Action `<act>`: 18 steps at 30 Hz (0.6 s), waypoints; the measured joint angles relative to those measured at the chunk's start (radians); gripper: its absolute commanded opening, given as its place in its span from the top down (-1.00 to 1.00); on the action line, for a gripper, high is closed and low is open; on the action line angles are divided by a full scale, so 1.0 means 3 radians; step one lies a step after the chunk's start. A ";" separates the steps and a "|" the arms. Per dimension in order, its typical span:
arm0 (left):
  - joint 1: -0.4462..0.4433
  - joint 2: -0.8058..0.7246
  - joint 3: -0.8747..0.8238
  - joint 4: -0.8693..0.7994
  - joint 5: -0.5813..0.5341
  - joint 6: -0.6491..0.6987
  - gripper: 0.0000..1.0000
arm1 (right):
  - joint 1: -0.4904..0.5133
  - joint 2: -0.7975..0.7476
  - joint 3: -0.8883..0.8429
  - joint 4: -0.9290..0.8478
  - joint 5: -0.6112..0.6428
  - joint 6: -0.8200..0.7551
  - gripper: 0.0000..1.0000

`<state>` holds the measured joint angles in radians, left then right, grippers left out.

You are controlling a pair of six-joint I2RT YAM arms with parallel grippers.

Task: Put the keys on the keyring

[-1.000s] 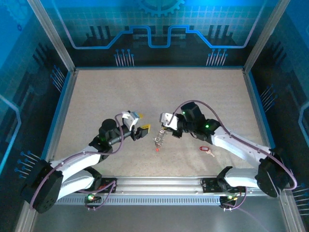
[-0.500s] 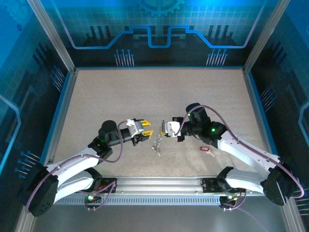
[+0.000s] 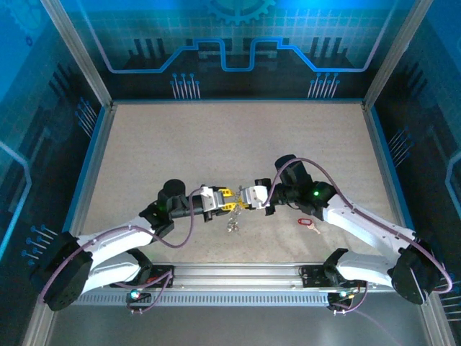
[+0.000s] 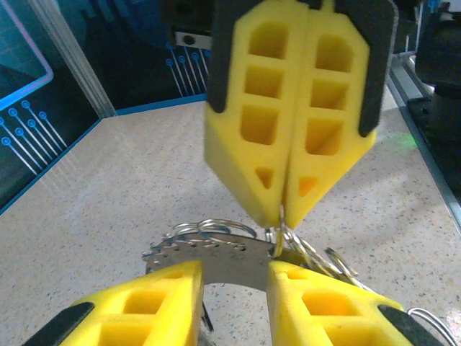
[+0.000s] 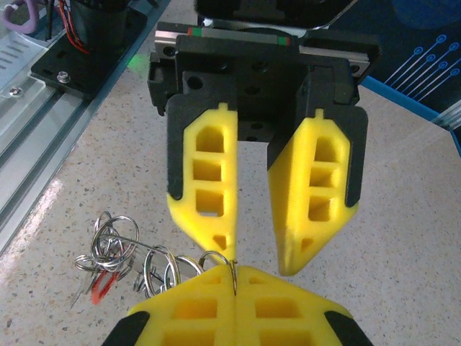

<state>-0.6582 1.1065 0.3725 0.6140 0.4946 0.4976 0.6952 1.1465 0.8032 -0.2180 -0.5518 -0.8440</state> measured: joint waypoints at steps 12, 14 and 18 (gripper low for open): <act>-0.0066 0.0090 0.0000 0.0005 -0.0037 0.0121 0.43 | 0.0020 0.0079 0.0029 -0.0098 -0.0020 -0.0074 1.00; -0.0067 0.0090 0.0000 0.0008 -0.0038 0.0121 0.43 | 0.0022 0.0079 0.0029 -0.0095 -0.0017 -0.0075 1.00; -0.0066 0.0090 -0.0001 0.0017 -0.0042 0.0106 0.42 | 0.0029 0.0079 0.0029 -0.0065 0.0018 -0.0072 1.00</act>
<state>-0.6781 1.1336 0.3721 0.6189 0.4820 0.5293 0.7040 1.1702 0.8120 -0.2375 -0.5465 -0.8658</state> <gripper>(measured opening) 0.287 0.050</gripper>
